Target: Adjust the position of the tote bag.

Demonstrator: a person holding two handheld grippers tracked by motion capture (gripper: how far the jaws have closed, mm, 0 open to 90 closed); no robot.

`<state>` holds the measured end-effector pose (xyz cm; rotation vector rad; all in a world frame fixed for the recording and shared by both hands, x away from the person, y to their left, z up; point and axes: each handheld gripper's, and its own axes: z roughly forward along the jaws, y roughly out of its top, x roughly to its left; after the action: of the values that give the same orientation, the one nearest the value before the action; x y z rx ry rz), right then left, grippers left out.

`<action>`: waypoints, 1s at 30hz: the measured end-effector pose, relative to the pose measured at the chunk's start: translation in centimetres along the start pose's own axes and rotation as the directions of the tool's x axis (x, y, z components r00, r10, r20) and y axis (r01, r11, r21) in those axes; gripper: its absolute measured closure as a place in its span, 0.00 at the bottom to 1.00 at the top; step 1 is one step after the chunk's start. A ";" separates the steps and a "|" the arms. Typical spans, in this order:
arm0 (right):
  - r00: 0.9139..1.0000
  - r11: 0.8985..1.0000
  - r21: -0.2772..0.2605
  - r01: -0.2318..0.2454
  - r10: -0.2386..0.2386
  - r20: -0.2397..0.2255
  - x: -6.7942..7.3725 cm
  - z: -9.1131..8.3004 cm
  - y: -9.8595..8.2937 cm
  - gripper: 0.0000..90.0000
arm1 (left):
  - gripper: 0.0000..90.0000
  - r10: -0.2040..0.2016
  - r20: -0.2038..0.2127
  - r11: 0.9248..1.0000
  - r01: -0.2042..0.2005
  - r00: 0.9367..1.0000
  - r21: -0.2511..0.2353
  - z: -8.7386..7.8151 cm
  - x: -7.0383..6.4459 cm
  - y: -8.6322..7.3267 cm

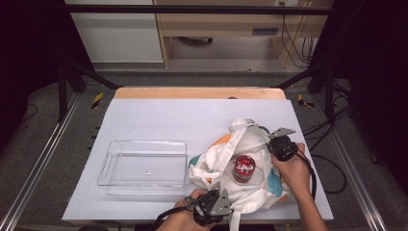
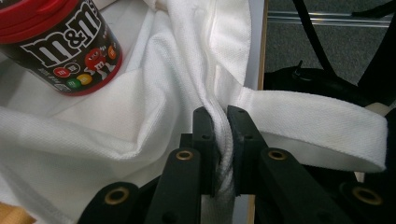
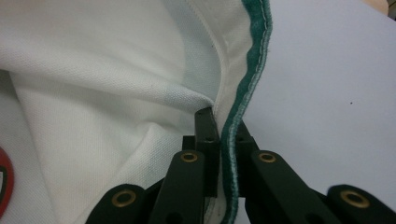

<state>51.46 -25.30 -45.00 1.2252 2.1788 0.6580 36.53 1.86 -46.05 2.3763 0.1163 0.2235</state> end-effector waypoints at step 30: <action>0.993 0.976 -0.199 -0.085 0.099 0.063 1.6 -8.3 -1.5 0.36 | 0.48 -0.105 -0.056 0.989 0.099 0.993 -0.109 -3.0 0.1 2.0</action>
<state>44.32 -25.84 -40.27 1.2316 1.9561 0.8320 36.12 2.39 -42.51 2.2513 0.2483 0.2477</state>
